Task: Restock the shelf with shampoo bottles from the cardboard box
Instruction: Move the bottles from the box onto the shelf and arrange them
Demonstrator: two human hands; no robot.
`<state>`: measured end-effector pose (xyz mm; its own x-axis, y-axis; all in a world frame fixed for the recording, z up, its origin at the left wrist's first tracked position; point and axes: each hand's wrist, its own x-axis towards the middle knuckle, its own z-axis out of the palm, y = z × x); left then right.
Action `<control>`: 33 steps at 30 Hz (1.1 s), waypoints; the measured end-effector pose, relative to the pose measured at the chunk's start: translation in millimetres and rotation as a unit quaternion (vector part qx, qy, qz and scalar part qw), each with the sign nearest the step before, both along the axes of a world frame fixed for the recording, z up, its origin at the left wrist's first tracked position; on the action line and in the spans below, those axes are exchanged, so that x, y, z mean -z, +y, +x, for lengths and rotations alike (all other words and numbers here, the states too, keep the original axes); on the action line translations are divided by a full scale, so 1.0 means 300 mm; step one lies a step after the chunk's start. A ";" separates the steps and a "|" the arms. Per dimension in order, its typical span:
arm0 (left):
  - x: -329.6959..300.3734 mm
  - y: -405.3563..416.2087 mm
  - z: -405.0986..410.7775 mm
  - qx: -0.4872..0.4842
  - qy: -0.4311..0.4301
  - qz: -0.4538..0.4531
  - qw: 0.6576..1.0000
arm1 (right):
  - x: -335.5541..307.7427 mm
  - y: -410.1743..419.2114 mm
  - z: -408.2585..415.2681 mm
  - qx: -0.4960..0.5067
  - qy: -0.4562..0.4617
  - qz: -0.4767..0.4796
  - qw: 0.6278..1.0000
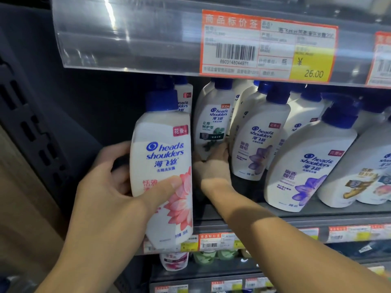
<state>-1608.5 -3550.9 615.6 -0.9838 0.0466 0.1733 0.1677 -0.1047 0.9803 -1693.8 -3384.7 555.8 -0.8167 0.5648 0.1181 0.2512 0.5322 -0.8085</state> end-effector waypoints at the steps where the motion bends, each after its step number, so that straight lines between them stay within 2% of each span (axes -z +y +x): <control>1: -0.003 0.004 -0.009 0.000 -0.006 0.007 1.000 | 0.000 0.003 0.040 -0.029 -0.004 0.017 0.999; 5: -0.017 0.037 -0.065 -0.012 -0.046 0.030 0.998 | 0.015 0.034 0.172 -0.163 -0.085 0.138 0.973; 7: -0.030 0.059 -0.103 -0.027 -0.055 0.051 0.997 | 0.032 0.057 0.208 -0.190 -0.100 0.209 0.954; 12: -0.034 0.126 -0.192 -0.051 -0.041 0.054 0.996 | 0.083 0.106 0.263 -0.266 -0.117 0.296 0.910; 19: 0.051 0.145 -0.268 -0.032 -0.008 -0.014 0.999 | 0.101 0.097 0.288 -0.197 -0.103 0.337 0.915; 24: 0.082 0.145 -0.290 -0.002 -0.003 -0.038 0.999 | 0.095 0.098 0.296 -0.196 -0.122 0.342 0.911; 25: 0.081 0.145 -0.289 -0.014 -0.007 -0.050 0.999 | 0.094 0.099 0.298 -0.200 -0.123 0.342 0.910; 27: 0.077 0.146 -0.281 -0.075 0.015 -0.145 0.987 | 0.093 0.100 0.298 -0.204 -0.124 0.341 0.909; 31: 0.084 0.169 -0.262 -0.156 0.046 -0.332 0.929 | 0.098 0.104 0.295 -0.206 -0.121 0.338 0.910; 33: 0.089 0.181 -0.266 -0.159 0.046 -0.366 0.916 | 0.102 0.106 0.295 -0.203 -0.117 0.334 0.913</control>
<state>-1688.3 -3496.6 588.8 -0.9504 -0.1028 0.2934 0.1617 0.6427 0.7489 -1605.4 -3353.0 525.3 -0.9899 0.0752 0.1203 0.0475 0.9747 -0.2184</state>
